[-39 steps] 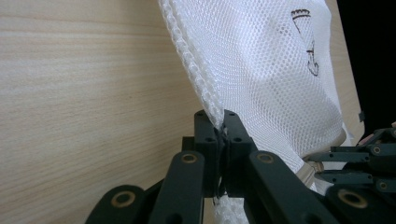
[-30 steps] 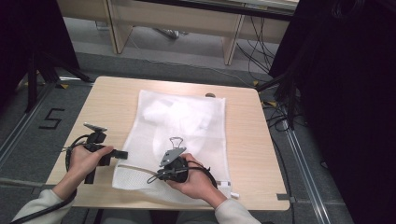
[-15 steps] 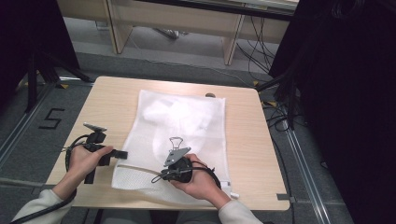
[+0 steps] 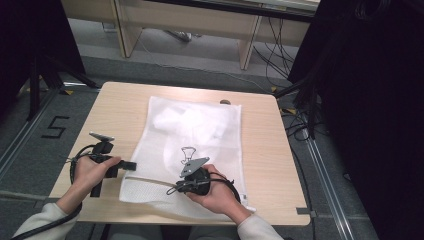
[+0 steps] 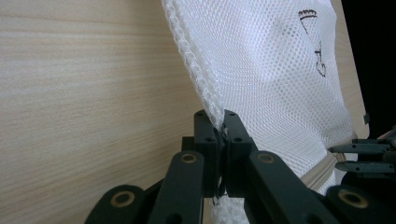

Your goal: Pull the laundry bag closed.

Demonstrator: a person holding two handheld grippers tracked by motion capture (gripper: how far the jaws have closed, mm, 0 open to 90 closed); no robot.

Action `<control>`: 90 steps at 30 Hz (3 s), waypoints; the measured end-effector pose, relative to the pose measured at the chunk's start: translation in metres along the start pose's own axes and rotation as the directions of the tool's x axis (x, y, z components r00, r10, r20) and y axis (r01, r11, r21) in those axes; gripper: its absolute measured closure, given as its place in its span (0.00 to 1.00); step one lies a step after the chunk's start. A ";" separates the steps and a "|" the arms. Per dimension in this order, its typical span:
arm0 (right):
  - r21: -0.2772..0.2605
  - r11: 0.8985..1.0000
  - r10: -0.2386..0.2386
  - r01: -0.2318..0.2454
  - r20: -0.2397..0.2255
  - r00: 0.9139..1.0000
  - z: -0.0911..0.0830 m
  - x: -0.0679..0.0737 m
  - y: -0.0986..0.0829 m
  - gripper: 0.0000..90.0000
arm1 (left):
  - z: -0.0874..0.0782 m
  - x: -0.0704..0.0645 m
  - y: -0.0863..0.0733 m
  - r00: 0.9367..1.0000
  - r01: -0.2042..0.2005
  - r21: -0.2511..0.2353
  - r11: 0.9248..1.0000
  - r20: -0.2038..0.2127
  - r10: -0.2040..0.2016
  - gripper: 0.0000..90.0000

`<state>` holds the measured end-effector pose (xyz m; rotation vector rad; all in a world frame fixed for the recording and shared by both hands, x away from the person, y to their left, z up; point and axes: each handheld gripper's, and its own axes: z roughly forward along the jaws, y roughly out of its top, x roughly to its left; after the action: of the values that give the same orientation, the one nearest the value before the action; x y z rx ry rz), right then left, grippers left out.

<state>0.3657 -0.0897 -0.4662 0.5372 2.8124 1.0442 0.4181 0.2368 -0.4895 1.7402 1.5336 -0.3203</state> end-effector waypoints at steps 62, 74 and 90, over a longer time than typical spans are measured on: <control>-0.019 0.999 0.033 -0.032 0.041 0.999 -0.027 -0.009 -0.022 0.92 | 0.000 0.000 0.001 1.000 -0.006 -0.007 1.000 -0.011 0.006 0.96; -0.014 0.999 0.041 -0.040 0.044 0.998 -0.032 -0.011 -0.025 0.92 | 0.000 0.000 0.001 1.000 -0.007 -0.007 1.000 -0.013 0.007 0.96; -0.015 0.998 0.057 -0.057 0.049 0.997 -0.037 -0.012 -0.030 0.92 | 0.000 0.001 0.001 1.000 -0.007 -0.012 1.000 -0.012 0.007 0.96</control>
<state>0.3604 -0.1377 -0.4584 0.6363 2.7606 1.0446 0.4190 0.2377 -0.4893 1.7407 1.5348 -0.2965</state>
